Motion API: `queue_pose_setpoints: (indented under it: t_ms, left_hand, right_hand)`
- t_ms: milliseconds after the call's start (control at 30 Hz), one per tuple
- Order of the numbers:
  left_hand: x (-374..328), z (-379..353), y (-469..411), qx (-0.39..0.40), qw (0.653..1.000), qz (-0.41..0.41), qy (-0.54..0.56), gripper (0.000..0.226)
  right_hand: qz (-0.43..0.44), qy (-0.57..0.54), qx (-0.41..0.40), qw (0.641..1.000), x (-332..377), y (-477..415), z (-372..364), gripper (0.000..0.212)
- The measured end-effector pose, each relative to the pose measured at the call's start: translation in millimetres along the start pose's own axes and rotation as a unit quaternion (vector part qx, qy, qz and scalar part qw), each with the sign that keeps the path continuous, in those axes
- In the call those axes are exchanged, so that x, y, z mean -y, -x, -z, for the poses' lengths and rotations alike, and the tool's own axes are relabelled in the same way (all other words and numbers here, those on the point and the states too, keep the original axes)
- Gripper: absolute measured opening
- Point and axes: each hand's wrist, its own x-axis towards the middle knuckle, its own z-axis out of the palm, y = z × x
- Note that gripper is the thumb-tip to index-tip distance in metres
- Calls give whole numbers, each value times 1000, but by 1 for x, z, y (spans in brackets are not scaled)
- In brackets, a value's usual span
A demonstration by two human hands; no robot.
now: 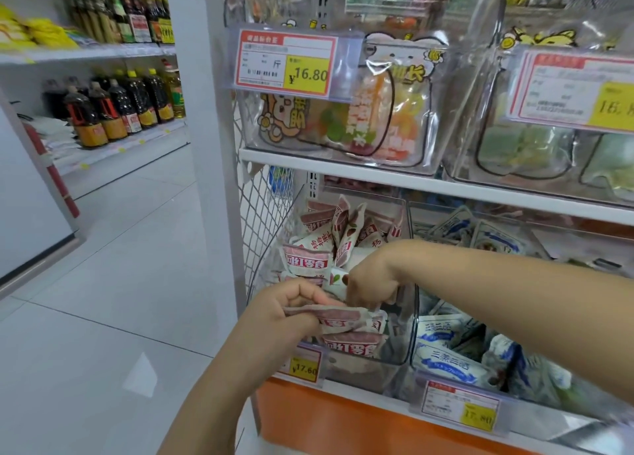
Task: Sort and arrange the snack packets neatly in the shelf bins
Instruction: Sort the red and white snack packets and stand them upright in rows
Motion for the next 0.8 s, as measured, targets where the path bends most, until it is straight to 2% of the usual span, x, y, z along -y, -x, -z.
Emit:
queue_pose_setpoints:
  t_ms: [67, 167, 300, 500, 600, 700, 800]
  left_hand:
    - [1, 0, 0, -2, 1000, 0, 2, 35]
    - [3, 1, -1, -1, 1000, 2, -2, 34]
    - [5, 2, -1, -5, 1000, 7, -3, 32]
    - [9, 4, 2, -30, 1000, 6, 3, 31]
    - [14, 7, 1, -52, 998, 10, 15, 38]
    - [16, 13, -1, -104, 991, 15, 87, 35]
    - [13, 20, -3, -167, 963, -5, 213, 28]
  right_hand:
    - [0, 149, 4, 989, 1, -1, -6, 39]
    - [1, 224, 5, 975, 4, 2, -14, 44]
    - [17, 170, -10, 985, -2, -4, -10, 52]
    - [21, 88, 23, 996, -6, -17, -8, 74]
    - [29, 60, 40, 997, -8, -16, -6, 78]
    - [46, 75, 37, 995, -6, -15, -10, 88]
    - [59, 97, 12, 993, -5, -8, -14, 87]
